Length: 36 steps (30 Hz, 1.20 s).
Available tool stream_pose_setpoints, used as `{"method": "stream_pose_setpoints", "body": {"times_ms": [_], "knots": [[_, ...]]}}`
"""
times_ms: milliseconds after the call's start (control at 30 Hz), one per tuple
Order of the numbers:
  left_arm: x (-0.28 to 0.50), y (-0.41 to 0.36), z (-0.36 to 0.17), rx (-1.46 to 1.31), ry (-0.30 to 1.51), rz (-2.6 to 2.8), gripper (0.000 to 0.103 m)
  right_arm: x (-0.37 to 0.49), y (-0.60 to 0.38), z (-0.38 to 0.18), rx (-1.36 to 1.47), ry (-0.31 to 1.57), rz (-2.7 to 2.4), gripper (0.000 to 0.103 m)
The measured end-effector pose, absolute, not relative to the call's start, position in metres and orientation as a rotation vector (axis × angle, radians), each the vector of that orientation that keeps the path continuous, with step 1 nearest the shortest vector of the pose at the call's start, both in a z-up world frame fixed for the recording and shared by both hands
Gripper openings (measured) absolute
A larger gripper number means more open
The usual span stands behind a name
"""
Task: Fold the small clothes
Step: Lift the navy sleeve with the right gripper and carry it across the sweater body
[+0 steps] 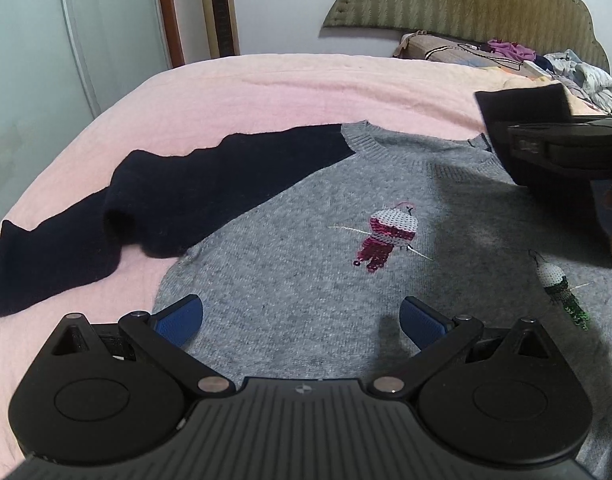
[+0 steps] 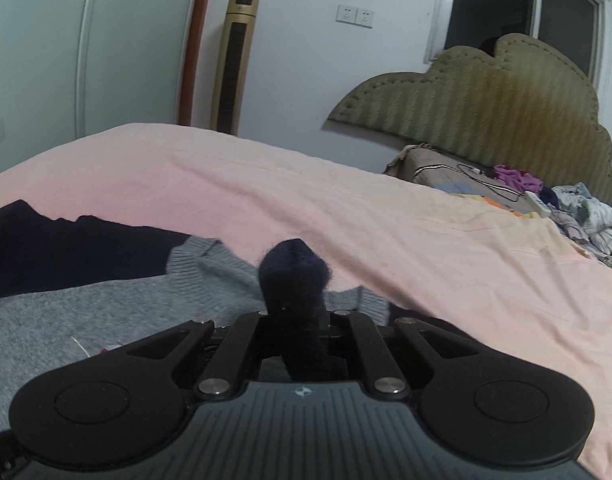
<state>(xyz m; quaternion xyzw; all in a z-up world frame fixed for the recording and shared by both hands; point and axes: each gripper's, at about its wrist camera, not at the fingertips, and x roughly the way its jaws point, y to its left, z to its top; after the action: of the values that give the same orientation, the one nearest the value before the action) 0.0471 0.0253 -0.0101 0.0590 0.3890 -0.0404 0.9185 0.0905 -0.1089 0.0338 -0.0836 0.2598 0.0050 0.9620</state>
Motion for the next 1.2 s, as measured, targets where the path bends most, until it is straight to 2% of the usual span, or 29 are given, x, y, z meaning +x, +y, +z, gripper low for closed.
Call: {"method": "stream_pose_setpoints", "body": {"times_ms": [633,1100,1200], "knots": [[0.046,0.037,-0.008,0.112,0.801,-0.06,0.103,0.115,-0.04,0.027,-0.272,0.519,0.102,0.007],[0.045,0.041,-0.008,0.109,0.808,-0.044,0.103,0.131,-0.027,0.0,-0.253,0.626,0.142,0.008],[0.045,0.044,-0.008,0.096,0.812,-0.046,0.103,0.131,-0.026,-0.002,-0.263,0.646,0.161,0.012]]}}
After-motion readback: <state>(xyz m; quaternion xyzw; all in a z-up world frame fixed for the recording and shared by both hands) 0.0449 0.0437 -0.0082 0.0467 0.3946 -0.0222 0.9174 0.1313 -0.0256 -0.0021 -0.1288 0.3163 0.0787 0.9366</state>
